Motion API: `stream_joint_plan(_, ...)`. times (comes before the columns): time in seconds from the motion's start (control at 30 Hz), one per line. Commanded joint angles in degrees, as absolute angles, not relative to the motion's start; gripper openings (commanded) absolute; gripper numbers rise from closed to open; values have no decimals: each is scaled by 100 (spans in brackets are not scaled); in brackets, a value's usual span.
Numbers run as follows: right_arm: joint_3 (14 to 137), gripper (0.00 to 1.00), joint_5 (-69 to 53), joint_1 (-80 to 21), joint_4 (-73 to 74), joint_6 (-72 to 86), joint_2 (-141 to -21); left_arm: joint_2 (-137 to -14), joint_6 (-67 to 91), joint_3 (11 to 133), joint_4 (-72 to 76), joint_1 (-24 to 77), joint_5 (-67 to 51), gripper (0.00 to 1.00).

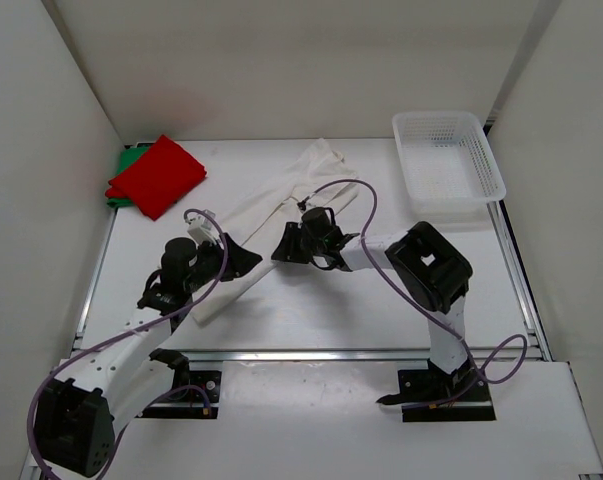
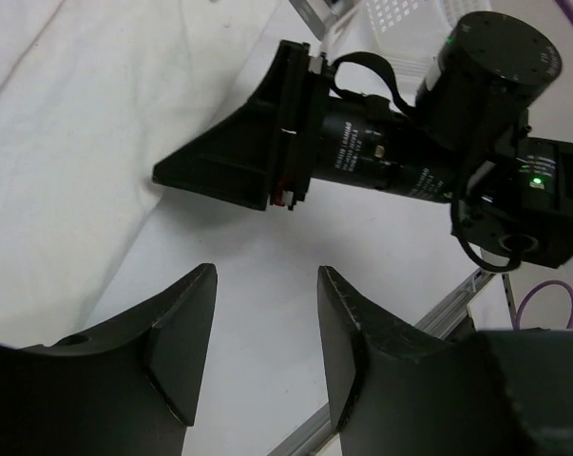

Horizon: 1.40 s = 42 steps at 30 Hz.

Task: Fold and stack the t-shirts
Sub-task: Rotate the tshirt 90 degrees

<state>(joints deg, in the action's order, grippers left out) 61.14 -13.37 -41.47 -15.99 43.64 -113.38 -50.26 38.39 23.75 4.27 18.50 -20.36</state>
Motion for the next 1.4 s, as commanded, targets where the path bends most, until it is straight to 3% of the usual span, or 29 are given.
stream_joint_plan(0.0, 6337, 30, -1291, -4096, -1415, 4597, -11864, -5036, 3761, 2364, 422, 1837, -2021, 57)
stream_joint_plan(0.07, 6381, 16, -1353, -4061, -1371, 4623, -11883, -5071, 3753, 2347, 466, 1802, -2056, 56)
stream_joint_plan(0.1, 6320, 4, -1406, -4017, -1406, 4614, -11865, -5071, 3788, 2355, 440, 1802, -1996, 56)
stream_joint_plan(0.13, 6189, 0, -1485, -3843, -1458, 4614, -11735, -5106, 3753, 2355, 422, 1837, -1960, 57)
stream_joint_plan(0.37, 4336, 0, -1914, -2070, -1538, 4097, -9671, -5510, 3648, 2338, 422, 2538, -1583, 57)
stream_joint_plan(0.4, 4150, 4, -2047, -1900, -1442, 3991, -9581, -5650, 3647, 2312, 448, 2592, -1556, 57)
stream_joint_plan(0.47, 4262, 27, -2538, -1338, -918, 3553, -9343, -5800, 3604, 2224, 396, 2899, -1468, 57)
stream_joint_plan(0.53, 4176, 44, -2847, -1108, -669, 3349, -9159, -5880, 3481, 2206, 221, 3119, -1319, 59)
stream_joint_plan(0.57, 3931, 46, -2813, -1107, -781, 3366, -8819, -5845, 3411, 2215, 28, 3251, -1092, 61)
stream_joint_plan(0.87, 2321, 43, -1101, -1863, 313, 3603, -6004, -6195, 3410, 1995, -106, 3901, -1177, 72)
stream_joint_plan(1.37, 1266, 40, -580, -3163, 3181, 5254, -2876, -7118, 3595, 2144, 360, 4764, -1345, 68)
